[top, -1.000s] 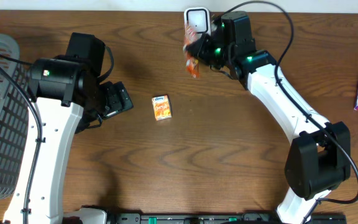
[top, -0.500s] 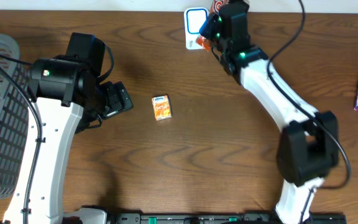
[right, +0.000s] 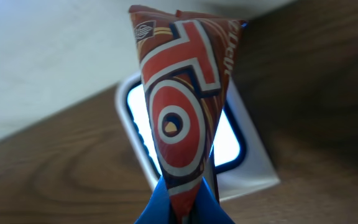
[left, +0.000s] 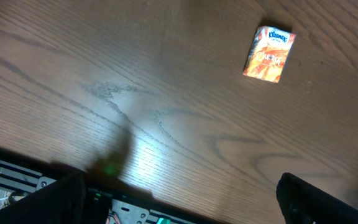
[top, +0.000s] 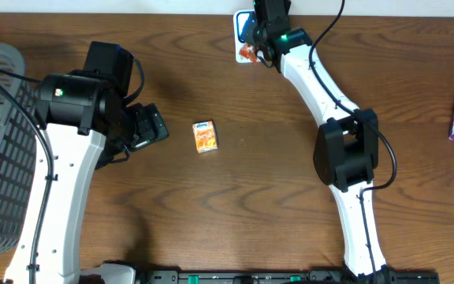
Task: Scan the item barcode
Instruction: 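Carry the red-orange bar to the right edge and release it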
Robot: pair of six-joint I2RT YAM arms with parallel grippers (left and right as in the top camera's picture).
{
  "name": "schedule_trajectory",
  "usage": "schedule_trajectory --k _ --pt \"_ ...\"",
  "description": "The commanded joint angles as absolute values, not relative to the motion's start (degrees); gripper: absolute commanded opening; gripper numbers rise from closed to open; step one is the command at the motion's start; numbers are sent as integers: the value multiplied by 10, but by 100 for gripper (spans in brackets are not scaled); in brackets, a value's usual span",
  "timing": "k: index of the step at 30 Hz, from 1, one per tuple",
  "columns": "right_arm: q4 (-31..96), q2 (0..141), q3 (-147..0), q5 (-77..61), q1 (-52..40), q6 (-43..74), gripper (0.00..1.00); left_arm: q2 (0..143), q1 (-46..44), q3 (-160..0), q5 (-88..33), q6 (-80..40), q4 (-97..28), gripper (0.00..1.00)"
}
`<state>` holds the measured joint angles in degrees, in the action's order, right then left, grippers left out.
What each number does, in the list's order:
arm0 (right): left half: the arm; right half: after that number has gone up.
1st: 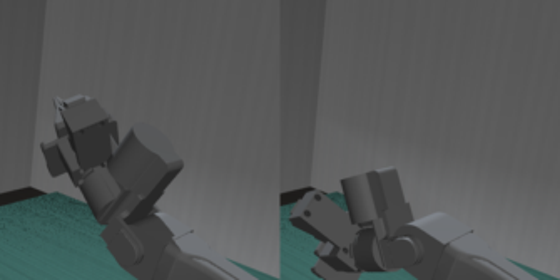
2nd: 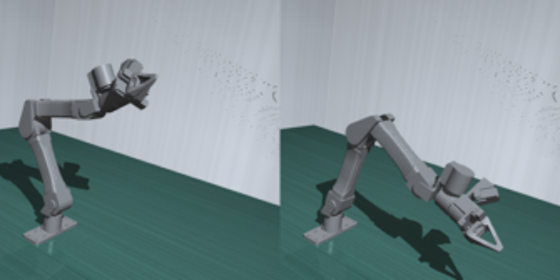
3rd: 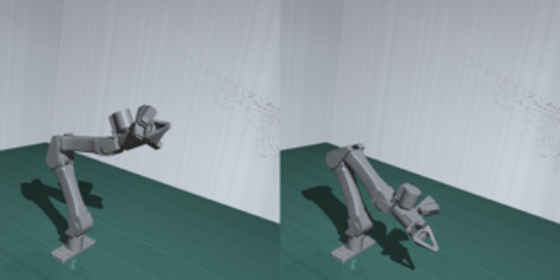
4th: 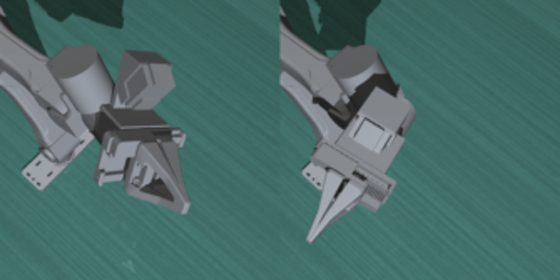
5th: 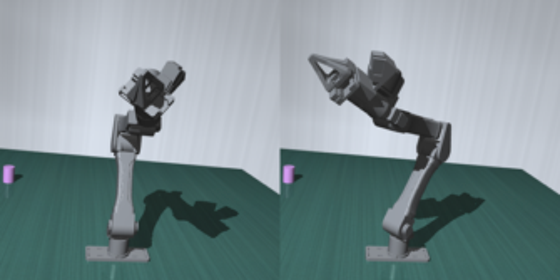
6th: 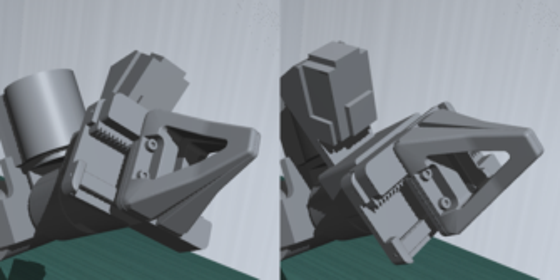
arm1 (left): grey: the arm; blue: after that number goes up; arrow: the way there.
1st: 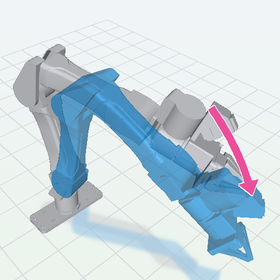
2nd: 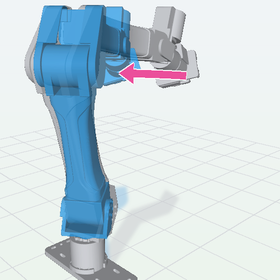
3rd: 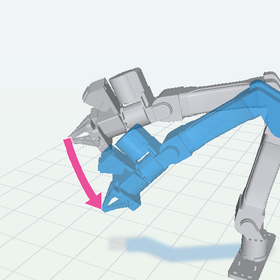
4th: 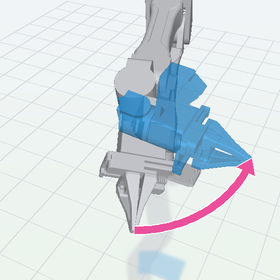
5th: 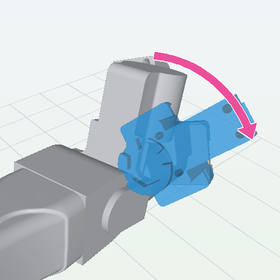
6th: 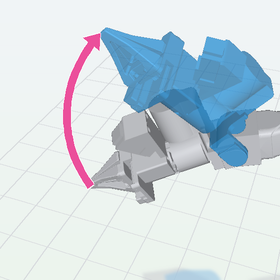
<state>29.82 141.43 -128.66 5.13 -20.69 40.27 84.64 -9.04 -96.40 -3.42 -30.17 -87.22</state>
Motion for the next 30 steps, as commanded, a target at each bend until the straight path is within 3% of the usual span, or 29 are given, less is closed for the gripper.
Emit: schedule_trajectory --k 1,9,18,26,27,29,30 --pt "297 1412 -1312 56 -194 370 1 850 -88 -968 -25 -301 -876 98" --pt "424 1348 -1344 146 -108 340 1 850 -88 -968 -25 -301 -876 98" --pt "639 1342 -1335 380 54 227 1 850 -88 -968 -25 -301 -876 98" --pt "645 1342 -1283 320 180 110 2 850 -88 -968 -25 -301 -876 98" --pt "640 1342 -1275 320 192 111 8 850 -88 -968 -25 -301 -876 98" --pt "633 1342 -1260 320 214 119 45 850 -88 -968 -25 -301 -876 98" --pt "632 1342 -1253 320 224 127 57 850 -88 -968 -25 -301 -876 98"
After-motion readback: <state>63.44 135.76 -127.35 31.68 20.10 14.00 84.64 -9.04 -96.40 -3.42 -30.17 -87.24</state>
